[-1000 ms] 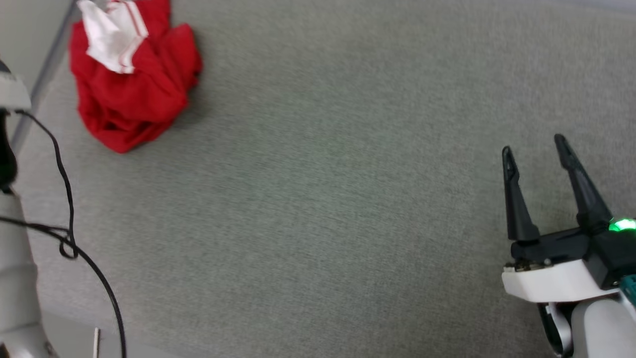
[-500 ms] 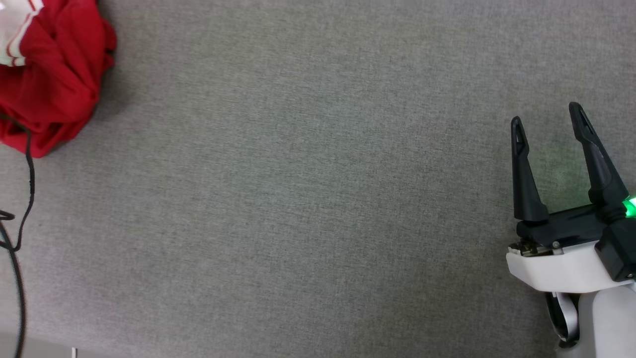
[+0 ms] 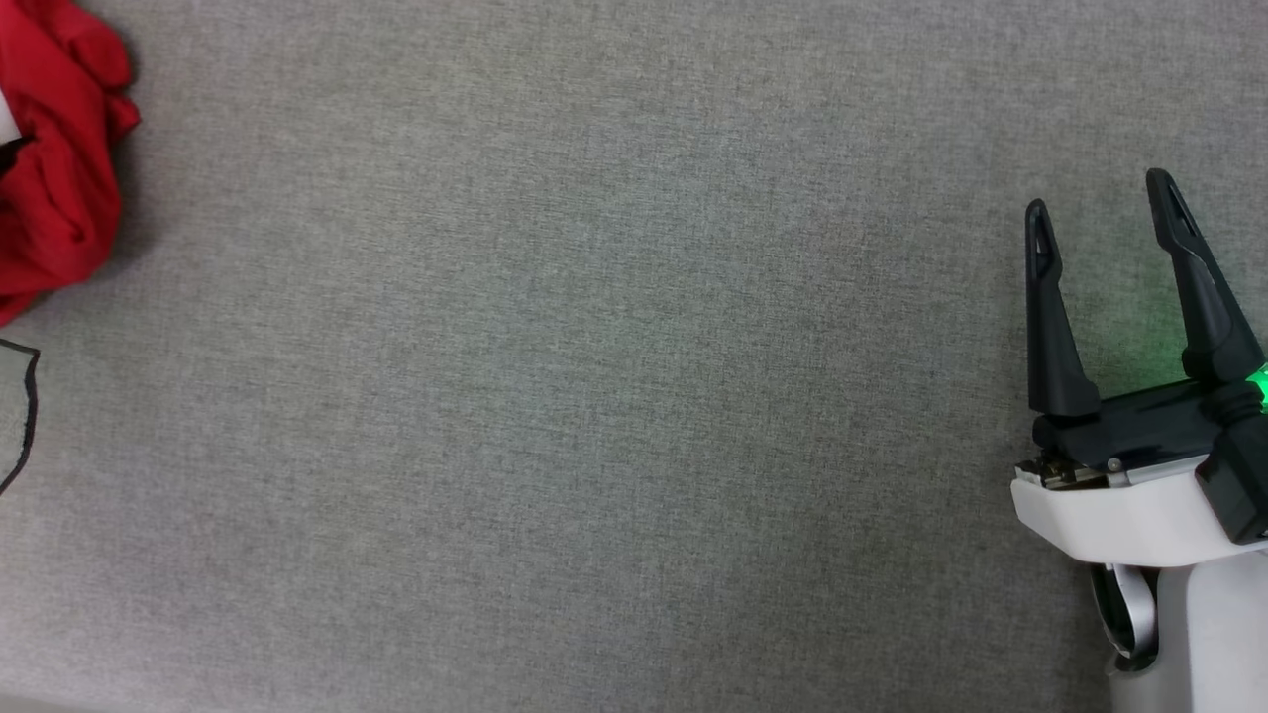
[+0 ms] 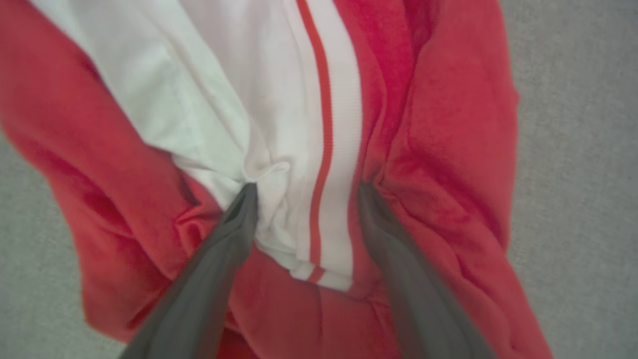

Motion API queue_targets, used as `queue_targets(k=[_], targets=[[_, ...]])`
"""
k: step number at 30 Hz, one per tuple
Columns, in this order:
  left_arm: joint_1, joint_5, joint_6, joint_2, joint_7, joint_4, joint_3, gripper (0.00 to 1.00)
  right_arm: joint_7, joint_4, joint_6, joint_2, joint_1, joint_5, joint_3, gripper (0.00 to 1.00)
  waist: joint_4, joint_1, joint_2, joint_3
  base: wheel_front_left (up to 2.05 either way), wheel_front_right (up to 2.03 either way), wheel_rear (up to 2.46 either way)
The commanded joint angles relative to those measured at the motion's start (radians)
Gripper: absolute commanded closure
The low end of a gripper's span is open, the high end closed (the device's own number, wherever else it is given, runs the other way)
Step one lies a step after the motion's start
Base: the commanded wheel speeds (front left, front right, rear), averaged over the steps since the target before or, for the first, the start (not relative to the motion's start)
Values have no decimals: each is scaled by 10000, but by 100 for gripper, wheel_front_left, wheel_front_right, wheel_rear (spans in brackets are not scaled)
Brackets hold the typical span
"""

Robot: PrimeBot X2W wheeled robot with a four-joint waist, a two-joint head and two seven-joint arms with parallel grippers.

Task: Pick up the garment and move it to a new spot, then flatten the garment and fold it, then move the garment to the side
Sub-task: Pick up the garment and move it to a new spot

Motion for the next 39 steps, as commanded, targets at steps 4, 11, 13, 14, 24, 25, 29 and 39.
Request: queue_targets(k=[4,11,13,14,24,25,29,39], targets=[[386,-48,-1,-236,208,330,-704,0,-21,-15,-7,6,-208,45,27,0,-114,-1,0,112,0,0,0],[-181,-195,-1,421,-1239,-95,-1391,100,-21,165,-7,8,-15,149,-78,0,-54,-1,0,-508,0,0,0],[-348,-81,-1,660,-1765,-359,-1660,100,-21,222,-7,8,67,207,-74,0,-12,-1,0,-805,0,0,0],[-404,-40,-1,737,-2014,-455,-1829,100,-21,250,-7,8,105,261,-80,0,15,-1,0,-978,0,0,0],[-1212,130,-3,1241,-3196,-1935,-3729,100,-21,543,-7,8,627,687,-55,0,160,-1,0,-2426,0,0,0],[-1323,169,-3,1237,-3279,-2100,-3918,100,-21,566,-7,8,683,727,-59,0,149,-1,0,-2532,0,0,0],[-1615,345,-1,1242,-3570,-2838,-4703,100,-22,628,-7,8,857,940,-54,0,22,-1,0,-2913,0,0,0],[-2267,766,-1,601,-3574,-4875,-6483,100,-22,689,-7,11,1009,1399,-117,0,-862,-1,0,-3354,0,0,0]])
